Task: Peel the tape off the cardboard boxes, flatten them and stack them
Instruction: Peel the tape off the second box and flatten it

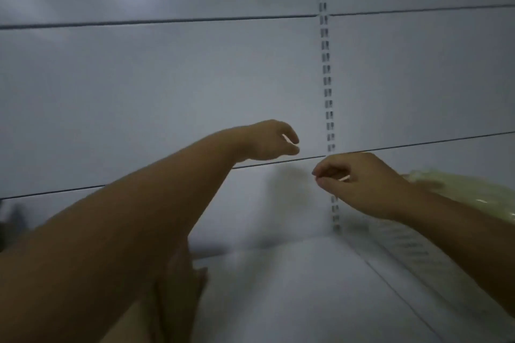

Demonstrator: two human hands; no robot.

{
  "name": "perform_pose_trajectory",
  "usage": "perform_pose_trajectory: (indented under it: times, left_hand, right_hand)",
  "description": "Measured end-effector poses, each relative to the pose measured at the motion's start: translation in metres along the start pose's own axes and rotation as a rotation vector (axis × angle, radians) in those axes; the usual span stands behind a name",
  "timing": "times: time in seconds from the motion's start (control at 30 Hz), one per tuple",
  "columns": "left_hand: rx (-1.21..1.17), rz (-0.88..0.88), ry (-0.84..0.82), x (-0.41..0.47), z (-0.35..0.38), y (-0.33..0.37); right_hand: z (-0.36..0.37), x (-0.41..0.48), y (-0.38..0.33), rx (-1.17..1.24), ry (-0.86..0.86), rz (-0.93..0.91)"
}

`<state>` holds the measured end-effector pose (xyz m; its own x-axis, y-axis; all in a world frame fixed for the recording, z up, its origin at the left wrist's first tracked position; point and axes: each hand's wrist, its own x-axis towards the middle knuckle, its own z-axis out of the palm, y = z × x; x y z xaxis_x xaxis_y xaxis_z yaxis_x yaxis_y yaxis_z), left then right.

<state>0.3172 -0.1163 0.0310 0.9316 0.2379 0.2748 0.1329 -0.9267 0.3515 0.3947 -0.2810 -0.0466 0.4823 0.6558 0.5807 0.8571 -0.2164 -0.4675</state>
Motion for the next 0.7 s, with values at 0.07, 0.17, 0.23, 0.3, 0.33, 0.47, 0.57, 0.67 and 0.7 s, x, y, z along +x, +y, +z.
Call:
perform_pose_trajectory:
  times: [0.07,0.17,0.23,0.3,0.33,0.47,0.57,0.67,0.7]
  left_hand:
    - [0.066,-0.079,-0.001,-0.038,-0.038,-0.028]
    - [0.149,-0.183,0.13,-0.105,-0.074,-0.074]
    - [0.206,-0.239,0.219,-0.15,-0.085,-0.1]
    - [0.241,-0.29,0.25,-0.192,-0.084,-0.118]
    - [0.242,-0.311,0.253,-0.209,-0.081,-0.126]
    - [0.226,-0.338,0.158,-0.263,-0.054,-0.163]
    - [0.273,-0.224,0.128,-0.288,-0.034,-0.187]
    - [0.257,-0.142,0.246,-0.303,-0.024,-0.199]
    - [0.255,-0.094,0.291,-0.308,-0.024,-0.198]
  right_hand:
    - [0.028,0.012,-0.031,0.091,-0.127,-0.077]
    - [0.073,0.027,-0.079,0.191,-0.275,-0.202]
    - [0.1,0.035,-0.103,0.201,-0.36,-0.266]
    - [0.124,0.042,-0.118,0.159,-0.478,-0.301]
    - [0.136,0.046,-0.122,0.125,-0.543,-0.303]
    - [0.172,0.053,-0.132,0.115,-0.655,-0.245]
    - [0.19,0.056,-0.134,0.221,-0.602,-0.178]
    - [0.199,0.056,-0.144,0.218,-0.343,-0.144]
    - [0.2,0.054,-0.153,0.253,-0.264,-0.115]
